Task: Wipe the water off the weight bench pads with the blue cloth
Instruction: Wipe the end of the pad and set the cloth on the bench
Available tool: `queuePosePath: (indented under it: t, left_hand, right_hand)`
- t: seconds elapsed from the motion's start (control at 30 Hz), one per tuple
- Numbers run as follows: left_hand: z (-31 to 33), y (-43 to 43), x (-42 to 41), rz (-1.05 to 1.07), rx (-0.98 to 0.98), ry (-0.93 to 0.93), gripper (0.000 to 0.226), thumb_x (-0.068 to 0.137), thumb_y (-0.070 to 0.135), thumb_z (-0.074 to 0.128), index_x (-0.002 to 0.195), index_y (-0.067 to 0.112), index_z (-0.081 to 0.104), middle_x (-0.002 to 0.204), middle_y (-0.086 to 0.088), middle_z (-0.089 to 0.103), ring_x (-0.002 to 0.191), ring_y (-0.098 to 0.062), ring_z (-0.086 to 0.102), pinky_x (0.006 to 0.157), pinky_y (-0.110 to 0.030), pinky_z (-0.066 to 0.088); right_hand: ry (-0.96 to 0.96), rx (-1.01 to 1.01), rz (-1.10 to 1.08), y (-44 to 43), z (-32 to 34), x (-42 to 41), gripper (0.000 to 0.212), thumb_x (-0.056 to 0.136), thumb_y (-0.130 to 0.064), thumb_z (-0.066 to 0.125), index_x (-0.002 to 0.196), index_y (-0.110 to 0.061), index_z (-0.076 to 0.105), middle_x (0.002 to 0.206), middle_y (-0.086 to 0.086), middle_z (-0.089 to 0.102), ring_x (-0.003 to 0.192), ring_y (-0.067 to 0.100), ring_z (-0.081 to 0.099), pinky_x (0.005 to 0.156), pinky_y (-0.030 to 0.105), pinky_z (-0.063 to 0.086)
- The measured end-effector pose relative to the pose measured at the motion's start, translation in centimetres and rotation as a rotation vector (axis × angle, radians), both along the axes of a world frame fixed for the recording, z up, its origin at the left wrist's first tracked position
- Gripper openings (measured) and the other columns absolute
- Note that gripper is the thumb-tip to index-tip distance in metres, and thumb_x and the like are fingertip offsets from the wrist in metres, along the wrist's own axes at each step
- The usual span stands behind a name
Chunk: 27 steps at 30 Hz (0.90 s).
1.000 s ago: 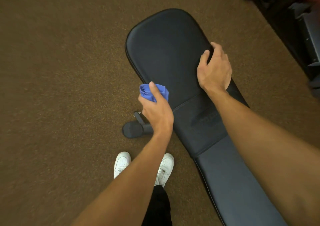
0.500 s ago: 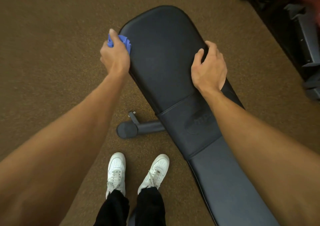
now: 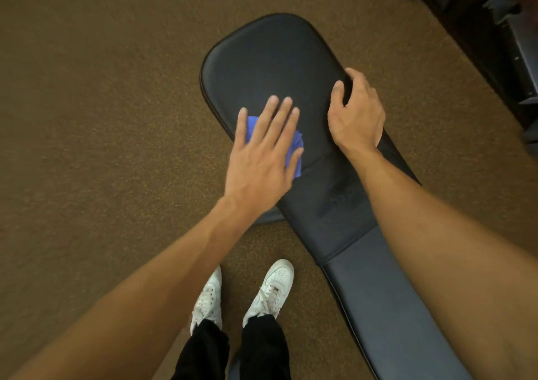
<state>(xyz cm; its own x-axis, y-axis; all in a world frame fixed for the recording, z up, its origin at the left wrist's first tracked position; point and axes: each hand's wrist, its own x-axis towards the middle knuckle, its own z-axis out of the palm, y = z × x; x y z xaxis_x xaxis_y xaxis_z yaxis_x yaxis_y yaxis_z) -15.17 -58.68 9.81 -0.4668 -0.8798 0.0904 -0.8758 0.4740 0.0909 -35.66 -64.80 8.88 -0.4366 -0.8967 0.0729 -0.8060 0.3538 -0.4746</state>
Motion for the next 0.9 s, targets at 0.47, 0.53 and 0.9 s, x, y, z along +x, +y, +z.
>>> queuePosePath:
  t: [0.47, 0.53, 0.9]
  left_hand:
    - [0.1, -1.0, -3.2, -0.04, -0.009, -0.031, 0.069, 0.117, 0.048, 0.023, 0.172, 0.007, 0.015, 0.181, -0.011, 0.008, 0.168, -0.027, 0.002, 0.133, -0.056, 0.01]
    - [0.1, -1.3, -1.2, 0.003, -0.001, 0.001, 0.07, 0.116, 0.051, 0.025, 0.172, 0.008, 0.018, 0.181, -0.011, 0.008, 0.167, -0.027, 0.003, 0.133, -0.056, 0.01]
    - [4.3, -2.5, 1.0, 0.114, 0.282, 0.581, 0.07, 0.107, 0.044, 0.056, 0.165, 0.008, 0.036, 0.172, -0.008, 0.034, 0.161, -0.023, 0.026, 0.133, -0.042, 0.02]
  right_hand:
    - [-0.236, 0.012, -0.008, 0.2, 0.9, -1.6, 0.043, 0.103, -0.046, 0.054, 0.139, -0.025, 0.063, 0.137, -0.005, 0.068, 0.13, 0.015, 0.06, 0.112, 0.03, 0.039]
    - [-0.318, 0.054, -0.011, 0.1, 1.4, -2.4, 0.038, 0.102, -0.043, 0.059, 0.135, -0.025, 0.066, 0.133, -0.006, 0.069, 0.129, 0.012, 0.061, 0.113, 0.03, 0.043]
    - [-0.31, -0.099, 0.002, 5.1, 5.6, 1.4, 0.03, 0.095, -0.011, 0.06, 0.119, -0.024, 0.07, 0.113, -0.009, 0.062, 0.114, 0.013, 0.051, 0.1, 0.021, 0.038]
